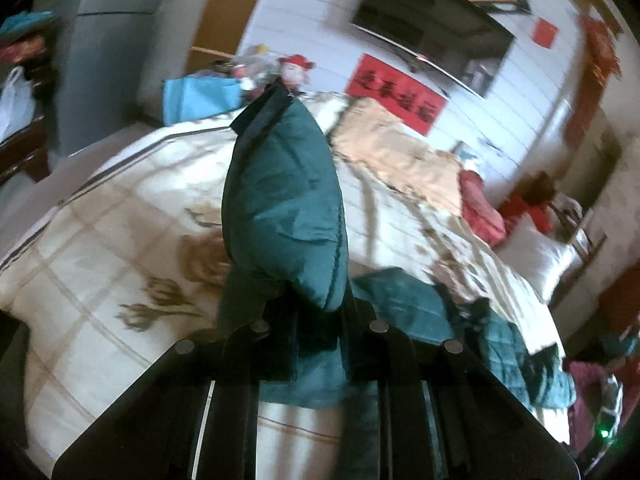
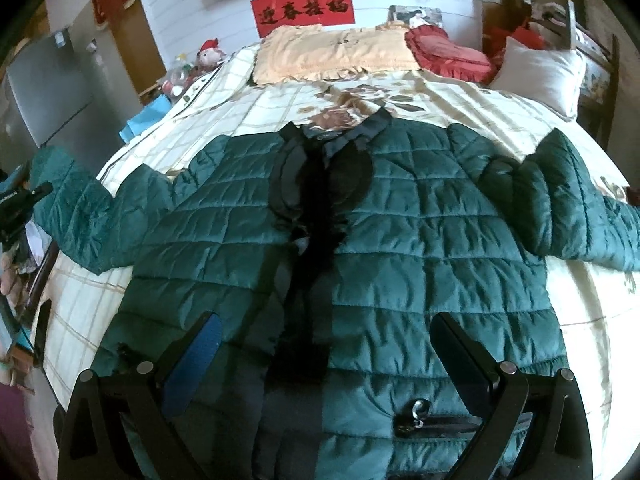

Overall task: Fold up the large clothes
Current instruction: 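Lift the sleeve with the left tool and fold it across the jacket body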

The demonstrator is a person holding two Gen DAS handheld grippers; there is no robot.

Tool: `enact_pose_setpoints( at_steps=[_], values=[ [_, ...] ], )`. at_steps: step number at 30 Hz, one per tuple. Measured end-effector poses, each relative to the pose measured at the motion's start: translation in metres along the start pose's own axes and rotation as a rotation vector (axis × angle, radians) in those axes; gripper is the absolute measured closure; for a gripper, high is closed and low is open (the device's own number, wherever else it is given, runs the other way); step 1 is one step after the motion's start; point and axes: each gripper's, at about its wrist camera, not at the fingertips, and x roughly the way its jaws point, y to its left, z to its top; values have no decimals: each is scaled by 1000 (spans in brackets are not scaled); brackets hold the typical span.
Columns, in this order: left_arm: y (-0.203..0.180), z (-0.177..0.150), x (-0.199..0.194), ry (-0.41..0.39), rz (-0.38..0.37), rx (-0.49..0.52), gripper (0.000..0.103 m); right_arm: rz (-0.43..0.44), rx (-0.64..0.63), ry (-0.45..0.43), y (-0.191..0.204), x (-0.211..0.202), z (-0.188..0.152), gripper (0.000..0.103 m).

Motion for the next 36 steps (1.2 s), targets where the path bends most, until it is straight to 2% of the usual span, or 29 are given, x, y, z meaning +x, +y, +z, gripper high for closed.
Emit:
enact_pose_setpoints(
  at_steps=[10,23,28,36],
  values=[
    [-88,-27,12,70,-99,122,88,13,13,-19,-6,-10,-5,0],
    [-189,-83,48,186,-200,258,88,4,47,-19,-24,-13,-9,0],
    [-212,-106,71,234,-209,288,88,17,70,-7,-34,-10,-11,0],
    [-233,-145,107,310,-205,322,88,-24,72,-11,-49,-12,-15,0]
  ],
)
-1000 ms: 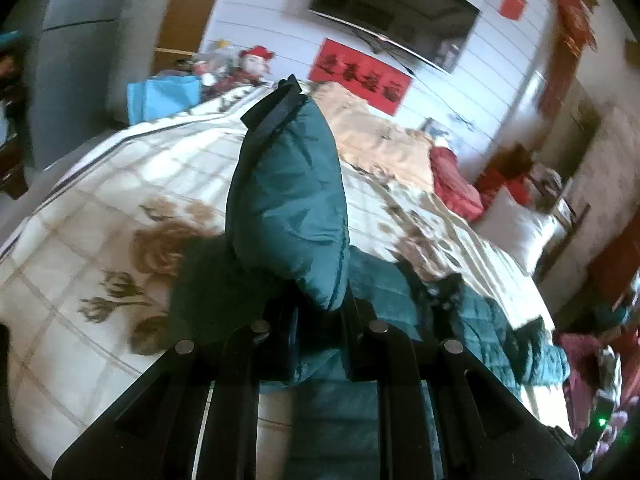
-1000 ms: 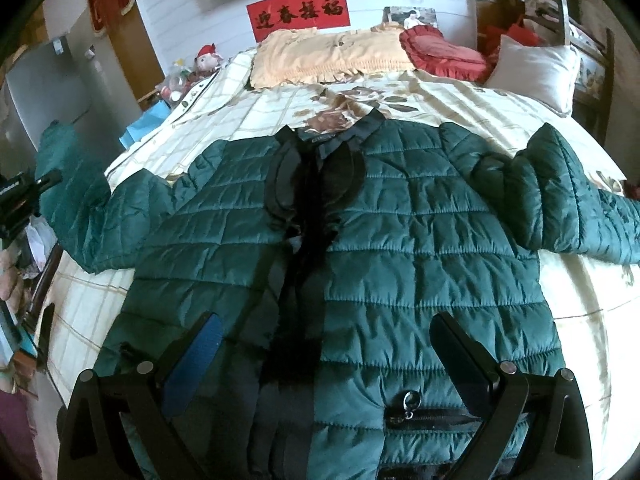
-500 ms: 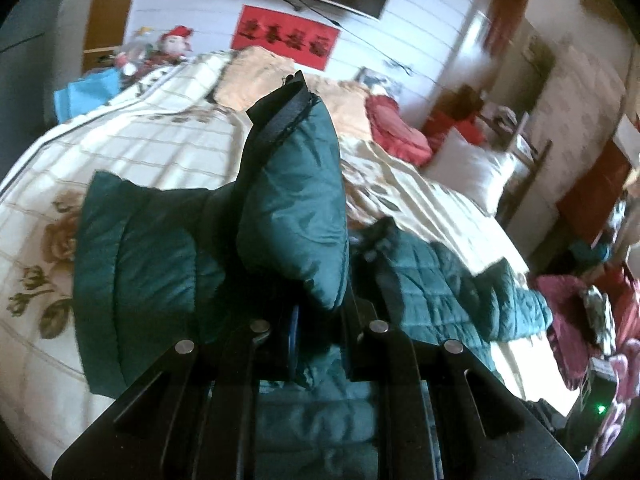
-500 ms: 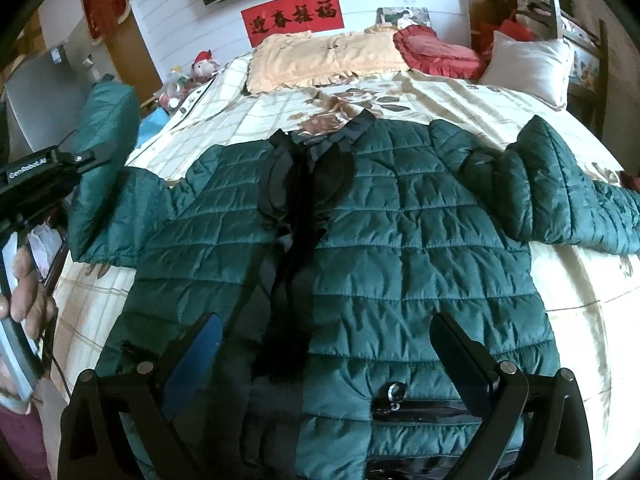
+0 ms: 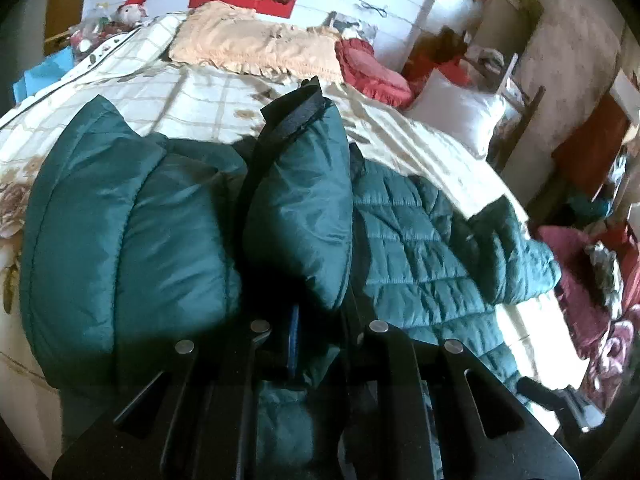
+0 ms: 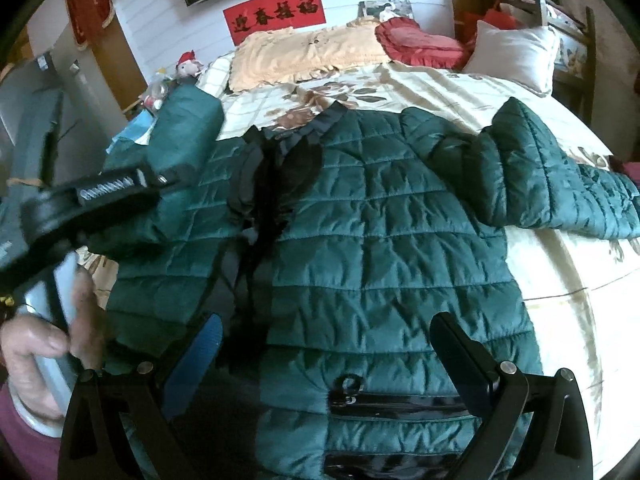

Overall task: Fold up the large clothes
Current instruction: 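Lift the sleeve with the left tool and fold it across the jacket body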

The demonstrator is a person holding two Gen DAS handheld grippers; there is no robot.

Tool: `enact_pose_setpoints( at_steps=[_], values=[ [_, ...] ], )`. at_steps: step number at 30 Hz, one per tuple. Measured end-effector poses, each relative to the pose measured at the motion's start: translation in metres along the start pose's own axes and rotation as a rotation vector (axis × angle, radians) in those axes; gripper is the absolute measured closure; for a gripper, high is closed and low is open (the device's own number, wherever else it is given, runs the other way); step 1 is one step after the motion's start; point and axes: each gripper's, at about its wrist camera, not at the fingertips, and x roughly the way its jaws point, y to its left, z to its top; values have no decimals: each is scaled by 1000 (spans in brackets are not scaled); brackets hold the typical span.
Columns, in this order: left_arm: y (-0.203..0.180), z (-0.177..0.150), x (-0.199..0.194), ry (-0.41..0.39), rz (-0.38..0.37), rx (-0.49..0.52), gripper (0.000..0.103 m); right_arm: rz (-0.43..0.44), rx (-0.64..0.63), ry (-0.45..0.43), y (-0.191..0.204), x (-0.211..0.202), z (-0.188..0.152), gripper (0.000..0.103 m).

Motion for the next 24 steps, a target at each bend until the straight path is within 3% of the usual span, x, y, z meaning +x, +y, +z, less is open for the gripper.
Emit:
enact_pose_setpoints(
  at_steps=[6,18,20,24],
  values=[
    [-11,-14,23,49,-8,25,88,-72,0,19,-14,12,3,0],
    [-16,-19,26,58,6,49,87,-209,-30,16,-32,47,28,0],
    [-16,-19,26,70,2,48,77,-210,-28,33,-34,54,29,0],
    [-15,-24,15,79,-69,15,43,-194,8,44,-40,57,27,0]
  ],
)
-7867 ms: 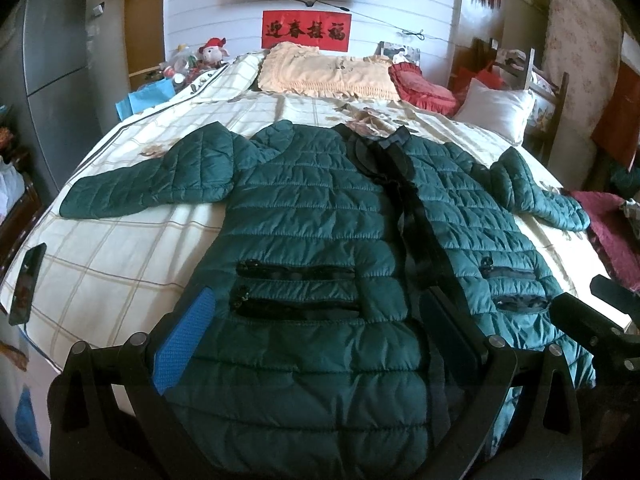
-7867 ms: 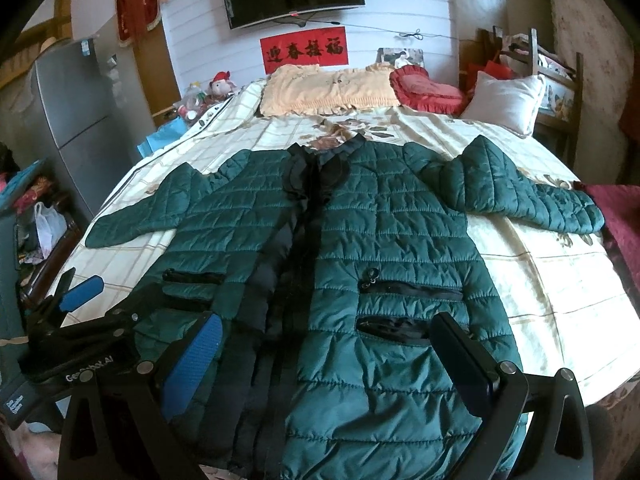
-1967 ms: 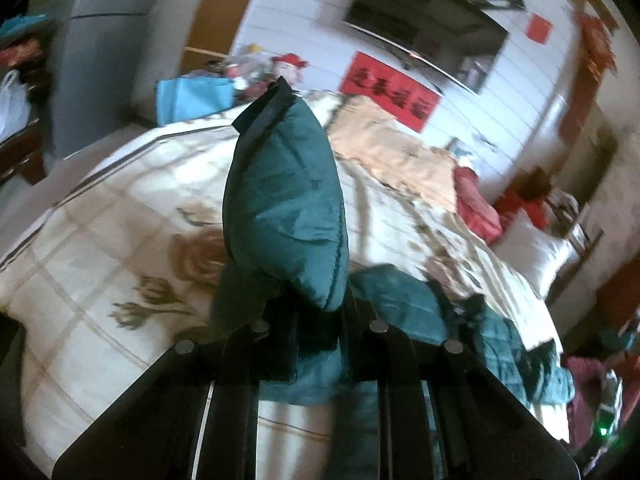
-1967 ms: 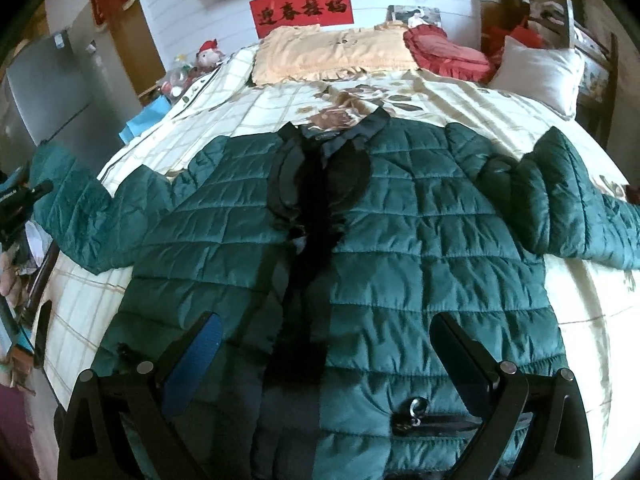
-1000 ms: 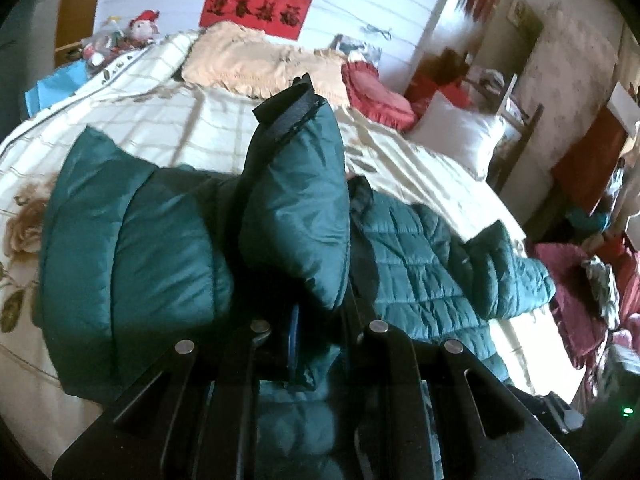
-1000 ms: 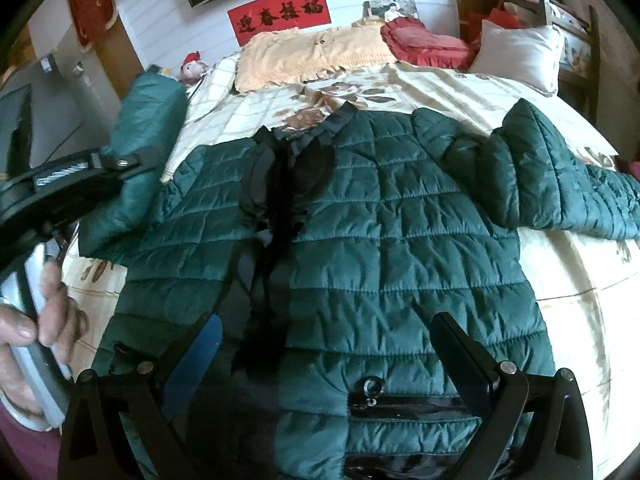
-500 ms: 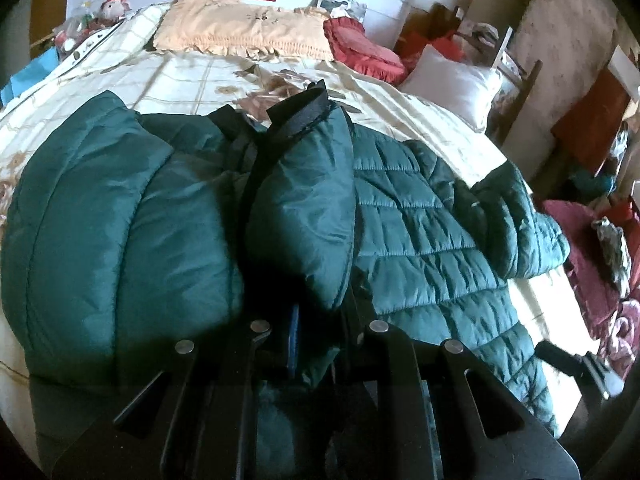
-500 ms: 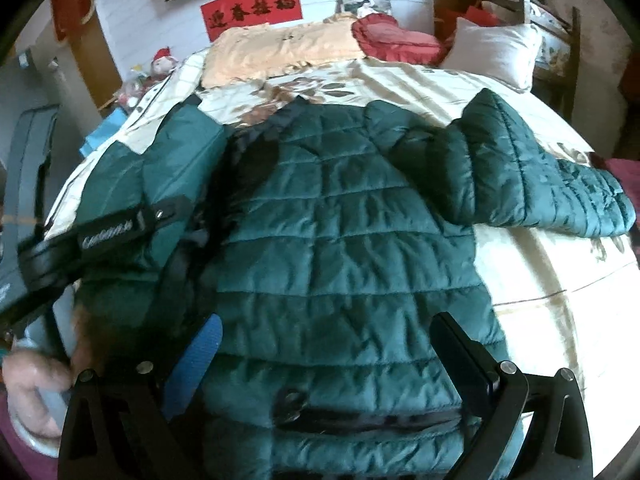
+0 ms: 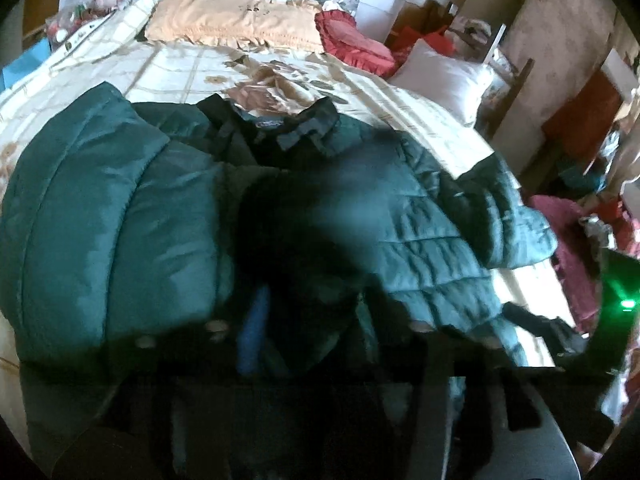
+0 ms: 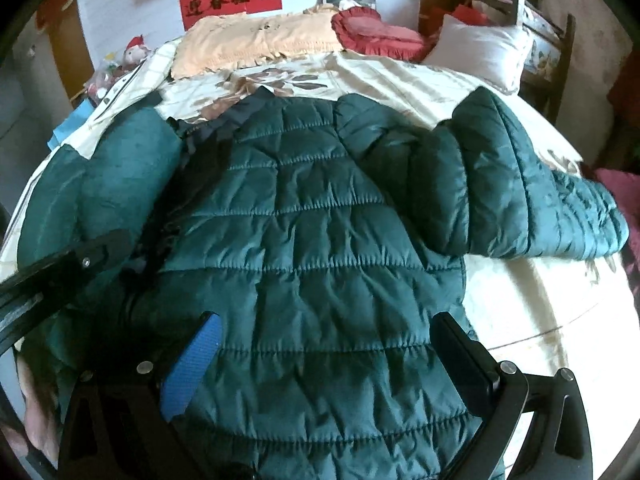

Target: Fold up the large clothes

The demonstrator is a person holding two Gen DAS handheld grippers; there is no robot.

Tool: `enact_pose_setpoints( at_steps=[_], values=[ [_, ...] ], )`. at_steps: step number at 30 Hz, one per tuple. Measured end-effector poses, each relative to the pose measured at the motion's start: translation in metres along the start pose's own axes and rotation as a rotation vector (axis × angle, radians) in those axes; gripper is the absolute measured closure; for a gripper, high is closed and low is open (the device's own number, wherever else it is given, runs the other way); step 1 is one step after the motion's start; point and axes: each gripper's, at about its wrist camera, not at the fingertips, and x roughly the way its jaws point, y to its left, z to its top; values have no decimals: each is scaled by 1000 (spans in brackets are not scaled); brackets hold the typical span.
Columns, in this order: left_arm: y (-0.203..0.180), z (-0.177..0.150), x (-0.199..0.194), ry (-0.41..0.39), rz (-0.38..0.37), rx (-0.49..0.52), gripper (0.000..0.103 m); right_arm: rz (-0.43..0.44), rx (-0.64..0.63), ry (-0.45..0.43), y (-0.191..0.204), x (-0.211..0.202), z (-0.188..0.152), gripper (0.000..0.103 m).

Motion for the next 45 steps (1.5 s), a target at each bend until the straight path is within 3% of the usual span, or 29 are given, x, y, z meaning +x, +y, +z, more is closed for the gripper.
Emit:
enact_pose_setpoints(
  at_steps=[6,10,13,15,18,21,24,27,29,30,32,34,37,40,45],
  values=[
    [3,-7,-41,-9,-82,-16,41,-8,-3,2,0,-4,0,0],
    [19,-10,-82,-68,-56,-18,41,-15,-20,-6,3,-12,2,0],
    [39,-12,-109,-130,81,-1,40,-12,-25,-15,6,-17,6,0],
    [57,-16,-120,-166,227,9,40,10,-19,-32,8,-24,9,0],
    [92,-22,-122,-171,444,-10,40,130,25,-59,11,-31,17,0],
    [124,-30,-112,-135,503,-82,40,212,27,-38,25,-24,27,0],
    [154,-39,-93,-55,519,-164,40,236,-4,2,45,-4,36,0],
    [169,-49,-80,-10,515,-202,40,213,9,94,56,26,42,13],
    [173,-52,-76,2,511,-219,40,231,40,130,57,40,43,28],
    [175,-52,-75,2,507,-228,40,239,48,114,59,42,43,34],
    [178,-53,-74,-1,497,-249,40,237,28,61,63,38,44,63],
    [182,-53,-75,-1,490,-267,40,236,7,17,68,28,46,80],
    [183,-53,-76,-4,483,-278,40,237,-14,-135,65,-7,54,85],
    [181,-52,-76,-1,490,-272,40,158,-72,-293,60,-42,63,86],
    [178,-51,-76,-5,500,-266,40,-3,-59,-305,36,-24,75,87]
  ],
)
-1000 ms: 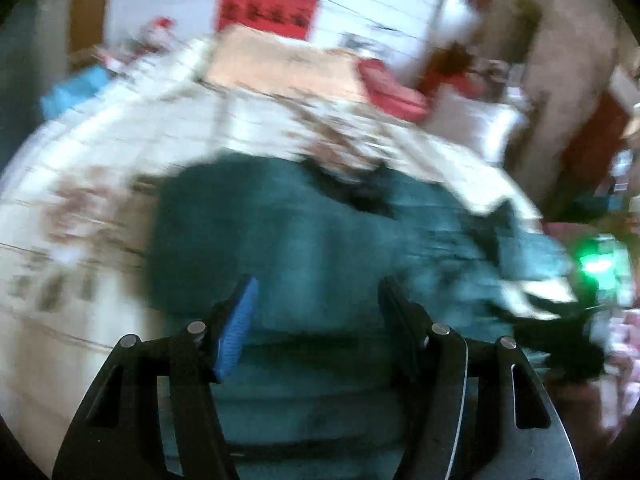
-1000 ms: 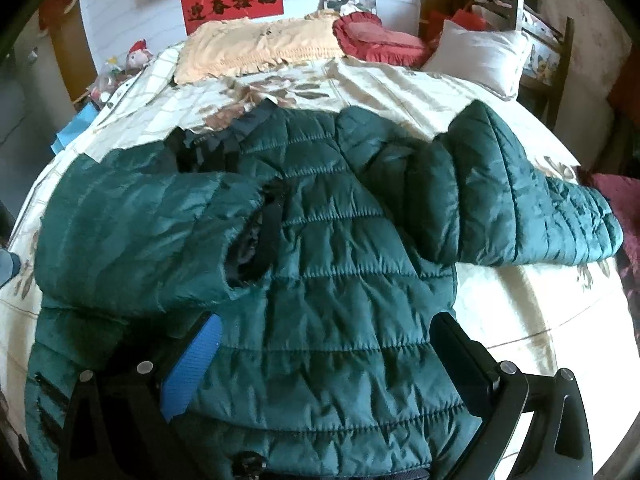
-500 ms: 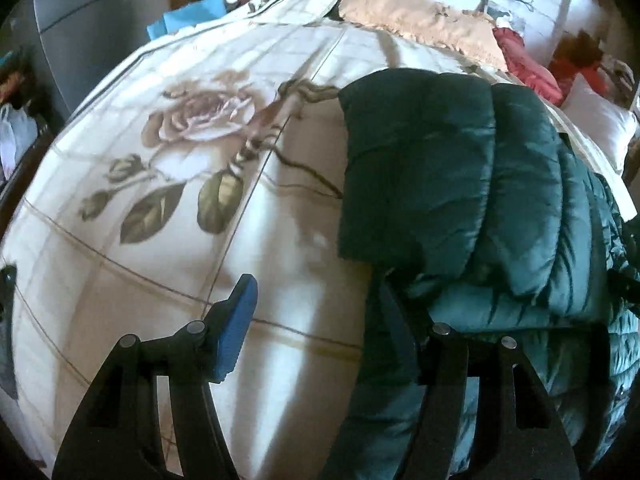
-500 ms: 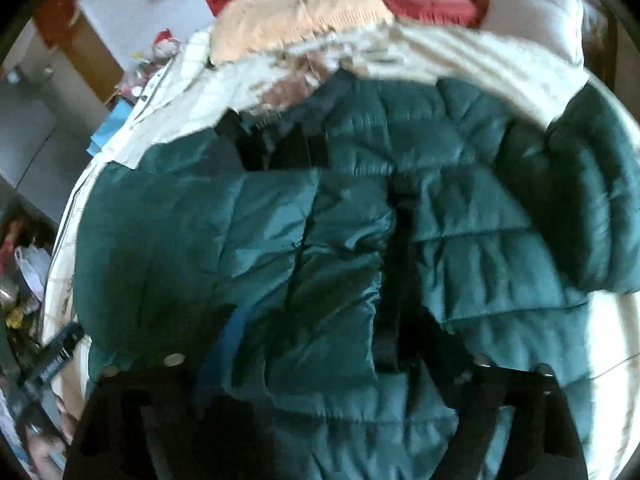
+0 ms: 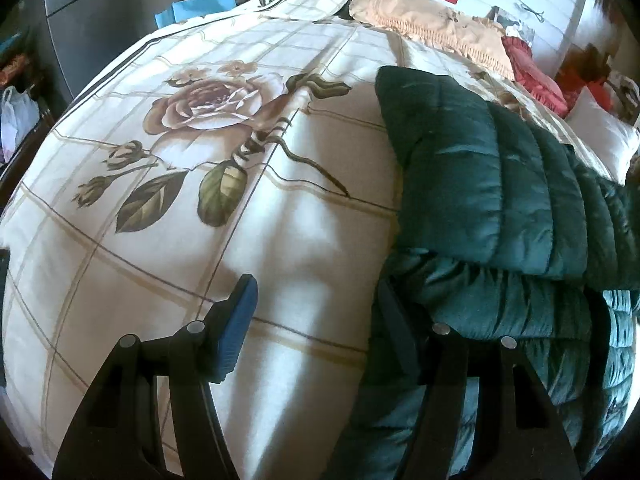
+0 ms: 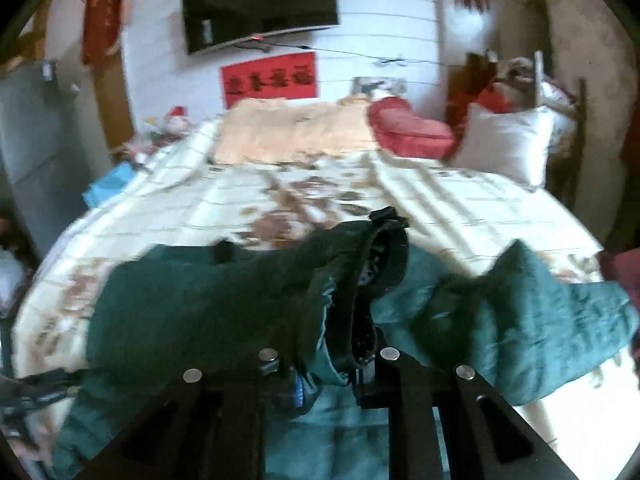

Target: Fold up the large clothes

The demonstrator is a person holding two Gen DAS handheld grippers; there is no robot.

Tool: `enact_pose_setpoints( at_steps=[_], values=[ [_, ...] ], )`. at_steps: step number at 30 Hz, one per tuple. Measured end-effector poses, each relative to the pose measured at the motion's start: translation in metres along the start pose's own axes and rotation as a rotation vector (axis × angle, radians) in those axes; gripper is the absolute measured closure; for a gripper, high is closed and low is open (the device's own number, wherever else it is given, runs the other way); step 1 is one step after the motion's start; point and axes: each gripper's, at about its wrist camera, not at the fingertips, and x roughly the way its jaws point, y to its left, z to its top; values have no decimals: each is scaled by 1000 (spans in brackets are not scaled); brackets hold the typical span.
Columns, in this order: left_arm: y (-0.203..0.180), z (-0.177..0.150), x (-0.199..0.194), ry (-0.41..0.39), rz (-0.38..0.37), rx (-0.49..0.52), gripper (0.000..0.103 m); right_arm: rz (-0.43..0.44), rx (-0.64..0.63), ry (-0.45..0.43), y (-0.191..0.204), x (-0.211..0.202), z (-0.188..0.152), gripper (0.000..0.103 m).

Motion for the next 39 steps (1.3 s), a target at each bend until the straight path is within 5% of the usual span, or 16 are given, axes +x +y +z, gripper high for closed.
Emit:
enact_pose_setpoints(
  at_steps=[5,8,9,18,22,27,35,39],
  values=[
    [-3,3,-21,-44,-19,10,40,60,108,236,-29,59,-24,83],
    [-12,8,-44,-124,-29,29,40,46,192,201,-49,48,-26,48],
    [-16,10,-48,-144,-33,36,40,27,198,162,-53,38,-23,47],
    [-73,47,-26,-156,-34,111,40,222,43,181,9,37,-11,46],
    [-85,53,7,-79,6,118,40,171,-54,195,27,67,-18,47],
    [-82,45,19,-83,-12,83,30,2,-124,196,19,103,-18,47],
    [-81,41,21,-84,-24,69,30,-98,28,135,-49,62,7,49],
    [-83,41,15,-90,-8,76,30,20,97,124,-61,36,17,49]
  ],
)
